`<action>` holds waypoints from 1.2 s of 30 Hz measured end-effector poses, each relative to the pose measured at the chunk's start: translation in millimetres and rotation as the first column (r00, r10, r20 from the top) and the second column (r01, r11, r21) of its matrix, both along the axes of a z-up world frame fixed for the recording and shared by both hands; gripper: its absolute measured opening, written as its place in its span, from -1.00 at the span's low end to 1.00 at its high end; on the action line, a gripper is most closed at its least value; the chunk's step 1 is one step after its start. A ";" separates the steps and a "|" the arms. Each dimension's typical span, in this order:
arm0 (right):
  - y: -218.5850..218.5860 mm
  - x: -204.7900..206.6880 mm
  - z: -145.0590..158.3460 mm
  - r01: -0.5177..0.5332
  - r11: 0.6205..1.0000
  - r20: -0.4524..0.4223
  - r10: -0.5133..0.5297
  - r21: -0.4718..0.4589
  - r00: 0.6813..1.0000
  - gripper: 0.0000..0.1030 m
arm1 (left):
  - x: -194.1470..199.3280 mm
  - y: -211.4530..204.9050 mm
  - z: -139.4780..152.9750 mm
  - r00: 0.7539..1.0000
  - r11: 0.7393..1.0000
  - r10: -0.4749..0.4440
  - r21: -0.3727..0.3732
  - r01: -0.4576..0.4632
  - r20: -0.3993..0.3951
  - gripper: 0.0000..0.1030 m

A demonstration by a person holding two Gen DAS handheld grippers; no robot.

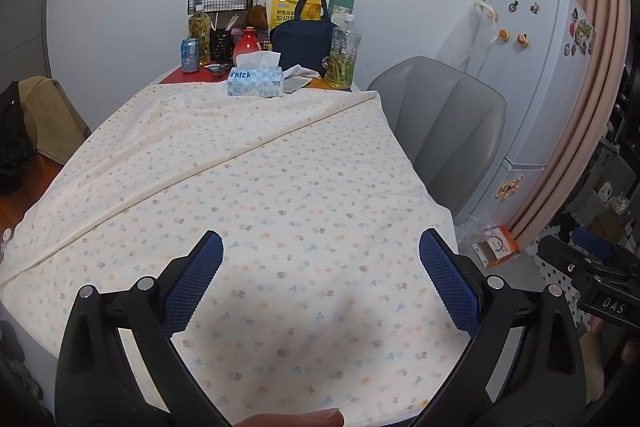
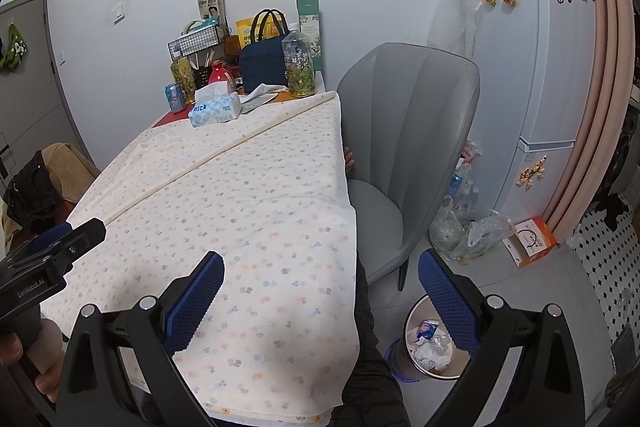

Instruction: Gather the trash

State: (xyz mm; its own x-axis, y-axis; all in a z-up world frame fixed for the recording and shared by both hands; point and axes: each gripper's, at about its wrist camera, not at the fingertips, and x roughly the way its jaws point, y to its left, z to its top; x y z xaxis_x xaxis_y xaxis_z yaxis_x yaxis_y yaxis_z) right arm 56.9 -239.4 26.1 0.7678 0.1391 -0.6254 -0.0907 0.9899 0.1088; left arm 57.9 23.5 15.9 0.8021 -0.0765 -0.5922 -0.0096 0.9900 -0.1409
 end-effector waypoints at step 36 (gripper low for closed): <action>6.8 5.9 -10.8 -0.009 1.000 -0.036 0.009 0.006 0.999 0.85 | 0.9 8.0 -8.6 1.000 1.000 0.003 -0.013 -0.003 -0.024 0.89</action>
State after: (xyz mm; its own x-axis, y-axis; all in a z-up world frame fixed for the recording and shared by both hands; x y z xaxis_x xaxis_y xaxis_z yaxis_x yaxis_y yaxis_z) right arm 62.8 -232.6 15.3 0.7434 0.1500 -0.6519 -0.0958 0.9884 0.1182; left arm 58.8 31.5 7.2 0.7879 -0.0817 -0.6104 -0.0162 0.9881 -0.1532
